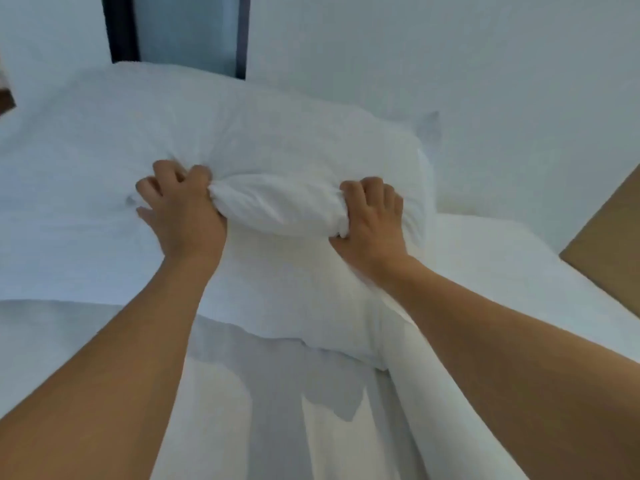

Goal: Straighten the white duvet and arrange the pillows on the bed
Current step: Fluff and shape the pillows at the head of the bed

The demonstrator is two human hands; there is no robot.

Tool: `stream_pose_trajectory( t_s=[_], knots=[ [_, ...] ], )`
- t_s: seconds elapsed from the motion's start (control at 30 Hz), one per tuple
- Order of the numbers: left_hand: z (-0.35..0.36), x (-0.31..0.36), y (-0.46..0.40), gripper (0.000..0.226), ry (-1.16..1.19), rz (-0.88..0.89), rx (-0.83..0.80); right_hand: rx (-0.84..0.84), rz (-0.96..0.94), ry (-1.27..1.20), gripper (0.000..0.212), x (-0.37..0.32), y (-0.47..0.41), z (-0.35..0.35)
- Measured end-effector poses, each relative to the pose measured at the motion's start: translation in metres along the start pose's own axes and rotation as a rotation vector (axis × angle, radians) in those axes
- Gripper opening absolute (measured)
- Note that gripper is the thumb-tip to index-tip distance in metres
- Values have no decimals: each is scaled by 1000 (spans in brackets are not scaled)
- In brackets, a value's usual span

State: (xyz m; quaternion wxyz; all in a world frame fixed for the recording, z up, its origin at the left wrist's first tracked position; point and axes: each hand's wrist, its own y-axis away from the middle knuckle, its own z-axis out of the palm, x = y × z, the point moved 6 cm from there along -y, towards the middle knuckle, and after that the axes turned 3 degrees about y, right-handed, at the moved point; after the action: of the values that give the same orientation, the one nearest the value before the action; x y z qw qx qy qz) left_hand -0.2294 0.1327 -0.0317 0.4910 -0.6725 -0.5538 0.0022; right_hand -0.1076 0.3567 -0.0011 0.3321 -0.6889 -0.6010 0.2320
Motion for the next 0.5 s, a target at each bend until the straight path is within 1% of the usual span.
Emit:
stream_pose_trajectory(
  t_s=[0.03, 0.07, 0.1, 0.17, 0.23, 0.33, 0.43, 0.5],
  knots=[
    [29, -42, 20, 20, -42, -37, -50, -124, -14, -19, 77, -12, 23, 53],
    [57, -76, 43, 24, -89, -26, -91, -207, -4, -12, 89, -18, 47, 100],
    [84, -99, 66, 26, -133, 19, -120, -234, 23, 25, 97, -17, 70, 138],
    [132, -118, 103, 26, -190, 132, -135, -186, 74, 106, 102, -6, 107, 187],
    [160, -120, 121, 26, -191, 183, -77, -95, 84, 93, 100, 6, 128, 209],
    [180, -125, 124, 34, -176, 139, -31, 23, 86, 90, 95, 8, 135, 220],
    [175, -126, 121, 30, -210, 119, 7, 49, 84, 112, 88, 4, 132, 218],
    [168, -122, 119, 26, -220, 130, 20, -1, 104, 117, 91, 5, 133, 209]
  ],
)
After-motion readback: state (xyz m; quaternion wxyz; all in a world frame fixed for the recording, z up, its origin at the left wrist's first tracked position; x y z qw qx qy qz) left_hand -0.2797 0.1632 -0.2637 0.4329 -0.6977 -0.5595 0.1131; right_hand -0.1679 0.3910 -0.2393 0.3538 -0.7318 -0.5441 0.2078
